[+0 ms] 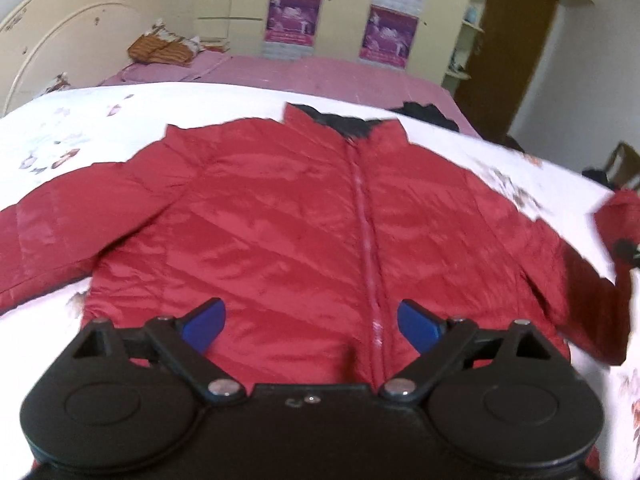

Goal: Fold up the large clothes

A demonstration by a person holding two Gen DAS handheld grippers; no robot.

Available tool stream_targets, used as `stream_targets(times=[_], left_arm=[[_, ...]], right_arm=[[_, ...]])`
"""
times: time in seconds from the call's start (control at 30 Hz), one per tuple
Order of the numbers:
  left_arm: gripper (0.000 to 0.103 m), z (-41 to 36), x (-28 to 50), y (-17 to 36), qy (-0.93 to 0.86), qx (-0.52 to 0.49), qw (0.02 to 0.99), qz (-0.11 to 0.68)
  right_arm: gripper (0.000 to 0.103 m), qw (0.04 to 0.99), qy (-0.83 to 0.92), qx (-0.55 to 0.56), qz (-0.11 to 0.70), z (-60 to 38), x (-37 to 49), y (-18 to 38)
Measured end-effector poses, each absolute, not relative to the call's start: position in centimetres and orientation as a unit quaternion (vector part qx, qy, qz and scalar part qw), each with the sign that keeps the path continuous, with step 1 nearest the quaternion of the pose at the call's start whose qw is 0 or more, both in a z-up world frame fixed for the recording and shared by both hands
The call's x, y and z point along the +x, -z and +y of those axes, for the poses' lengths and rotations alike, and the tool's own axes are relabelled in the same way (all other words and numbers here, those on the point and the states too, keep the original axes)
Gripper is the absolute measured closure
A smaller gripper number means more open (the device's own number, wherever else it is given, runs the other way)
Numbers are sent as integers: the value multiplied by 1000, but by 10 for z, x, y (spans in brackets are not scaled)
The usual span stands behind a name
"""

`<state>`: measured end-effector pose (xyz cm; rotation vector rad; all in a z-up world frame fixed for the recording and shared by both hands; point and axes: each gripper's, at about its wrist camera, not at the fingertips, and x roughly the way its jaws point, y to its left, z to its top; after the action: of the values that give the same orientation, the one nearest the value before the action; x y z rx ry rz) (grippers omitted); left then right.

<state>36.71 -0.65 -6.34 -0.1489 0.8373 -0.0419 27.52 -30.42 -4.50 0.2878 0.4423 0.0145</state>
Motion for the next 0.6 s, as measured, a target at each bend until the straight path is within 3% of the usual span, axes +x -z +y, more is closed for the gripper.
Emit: stream_targets(times=[0.1,0.6], left_arm=[[19,7,373,62,21,-84,910,405],[16,47,385,80,117,-153,891,412]], right_arm=[[98,960,-74,125,238,-259,287,52],[97,915,-222,33,334,-94,317,100]])
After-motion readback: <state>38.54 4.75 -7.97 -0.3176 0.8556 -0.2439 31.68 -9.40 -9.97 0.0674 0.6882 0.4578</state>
